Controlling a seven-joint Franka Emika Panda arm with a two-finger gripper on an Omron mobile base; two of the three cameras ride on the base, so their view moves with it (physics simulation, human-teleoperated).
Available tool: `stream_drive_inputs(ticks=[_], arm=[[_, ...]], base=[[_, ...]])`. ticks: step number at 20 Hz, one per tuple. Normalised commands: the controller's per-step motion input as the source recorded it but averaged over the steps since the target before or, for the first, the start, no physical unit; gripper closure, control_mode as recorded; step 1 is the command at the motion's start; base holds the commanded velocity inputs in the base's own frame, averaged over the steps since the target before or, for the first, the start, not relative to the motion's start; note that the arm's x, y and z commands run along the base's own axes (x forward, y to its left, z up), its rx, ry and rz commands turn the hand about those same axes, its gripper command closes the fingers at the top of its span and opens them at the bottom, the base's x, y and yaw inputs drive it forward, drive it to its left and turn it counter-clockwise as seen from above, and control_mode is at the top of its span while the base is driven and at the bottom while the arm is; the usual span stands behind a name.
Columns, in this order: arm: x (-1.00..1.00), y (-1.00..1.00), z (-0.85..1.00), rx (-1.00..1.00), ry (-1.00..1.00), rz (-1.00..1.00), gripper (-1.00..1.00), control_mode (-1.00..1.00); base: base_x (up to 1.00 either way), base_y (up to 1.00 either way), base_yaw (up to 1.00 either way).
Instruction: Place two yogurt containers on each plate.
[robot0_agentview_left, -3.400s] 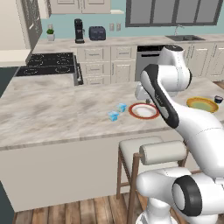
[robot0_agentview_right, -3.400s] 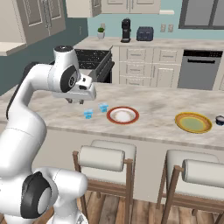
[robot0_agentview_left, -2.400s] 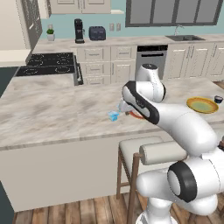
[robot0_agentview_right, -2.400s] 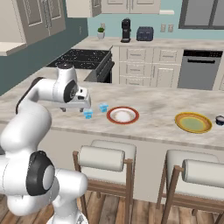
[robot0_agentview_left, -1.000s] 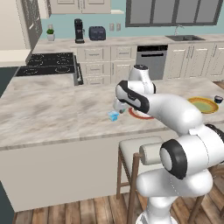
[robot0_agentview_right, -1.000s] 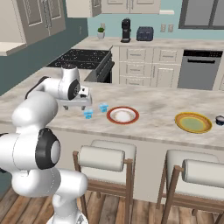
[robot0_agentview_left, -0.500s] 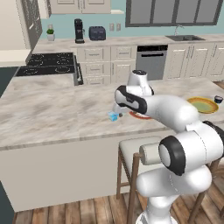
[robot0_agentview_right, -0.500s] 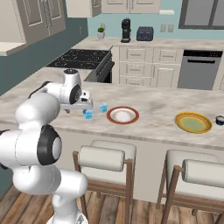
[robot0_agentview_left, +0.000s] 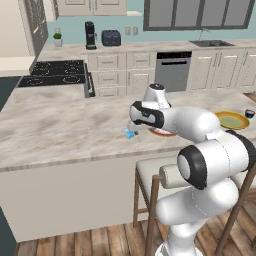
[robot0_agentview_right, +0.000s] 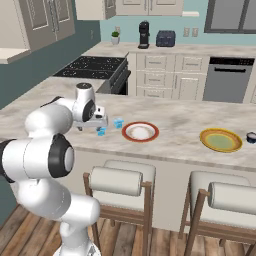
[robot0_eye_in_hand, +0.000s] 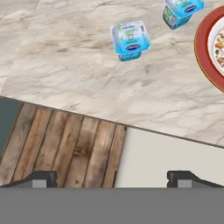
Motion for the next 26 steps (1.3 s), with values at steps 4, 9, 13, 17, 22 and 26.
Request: stream_drive_inputs(ticks=[4,9,13,17,22,26], arm=[[0.23,0.00,-0.03,0.00,0.00,0.04,-1.00,-1.00],[0.19,0.00,-0.08,0.00,0.00,0.05,-1.00,-1.00],[0.22,0.00,-0.18,0.00,0.00,0.07,-1.00,-1.00],[0.18,0.01,-0.26,0.00,-0.01,0.06,-1.00,-1.00],[0.08,0.08,-0.31,0.00,0.00,0.03,-1.00,-1.00],[0.06,0.11,-0.11,0.00,0.00,0.01,-1.00,-1.00]], base=[[0.00,0.00,0.00],[0.00,0.00,0.00],[0.00,0.00,0.00],[0.00,0.00,0.00],[0.00,0.00,0.00],[0.00,0.00,0.00]])
